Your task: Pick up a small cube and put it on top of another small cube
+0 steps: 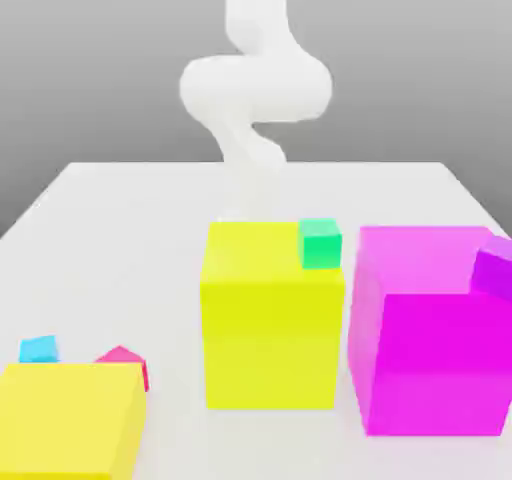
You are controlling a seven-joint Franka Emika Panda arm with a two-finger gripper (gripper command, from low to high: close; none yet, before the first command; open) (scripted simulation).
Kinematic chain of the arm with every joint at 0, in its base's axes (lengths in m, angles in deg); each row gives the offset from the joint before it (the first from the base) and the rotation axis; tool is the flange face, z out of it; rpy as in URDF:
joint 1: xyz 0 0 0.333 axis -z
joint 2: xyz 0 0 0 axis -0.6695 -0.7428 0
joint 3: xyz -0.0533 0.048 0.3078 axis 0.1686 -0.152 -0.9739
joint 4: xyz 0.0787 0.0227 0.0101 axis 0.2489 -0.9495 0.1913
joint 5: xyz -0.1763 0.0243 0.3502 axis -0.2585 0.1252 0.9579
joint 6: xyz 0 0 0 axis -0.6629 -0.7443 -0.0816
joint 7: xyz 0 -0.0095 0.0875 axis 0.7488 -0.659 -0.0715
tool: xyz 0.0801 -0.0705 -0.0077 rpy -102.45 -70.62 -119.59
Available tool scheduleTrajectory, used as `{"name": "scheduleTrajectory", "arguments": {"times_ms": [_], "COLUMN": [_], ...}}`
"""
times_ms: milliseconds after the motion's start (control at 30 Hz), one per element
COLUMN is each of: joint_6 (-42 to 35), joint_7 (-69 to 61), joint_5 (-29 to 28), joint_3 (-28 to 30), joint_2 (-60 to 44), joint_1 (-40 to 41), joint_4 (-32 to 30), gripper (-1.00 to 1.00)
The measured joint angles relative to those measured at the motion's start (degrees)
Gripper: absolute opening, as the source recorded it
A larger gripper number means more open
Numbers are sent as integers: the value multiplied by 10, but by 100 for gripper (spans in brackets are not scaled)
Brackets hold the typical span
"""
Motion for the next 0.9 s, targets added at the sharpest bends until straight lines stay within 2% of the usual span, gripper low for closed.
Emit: {"name": "scheduleTrajectory", "arguments": {"times_ms": [333, 533, 733, 900], "joint_6": [59, 91, 122, 158], "joint_7": [-245, -403, -559, -664], "joint_5": [101, 180, 255, 283], "joint_3": [177, 258, 300, 311], "joint_2": [-182, -294, -407, -486], "joint_1": [-72, -90, -62, -24], "joint_4": [-38, -60, -81, -103], "gripper": [0, 0, 0, 0]}}
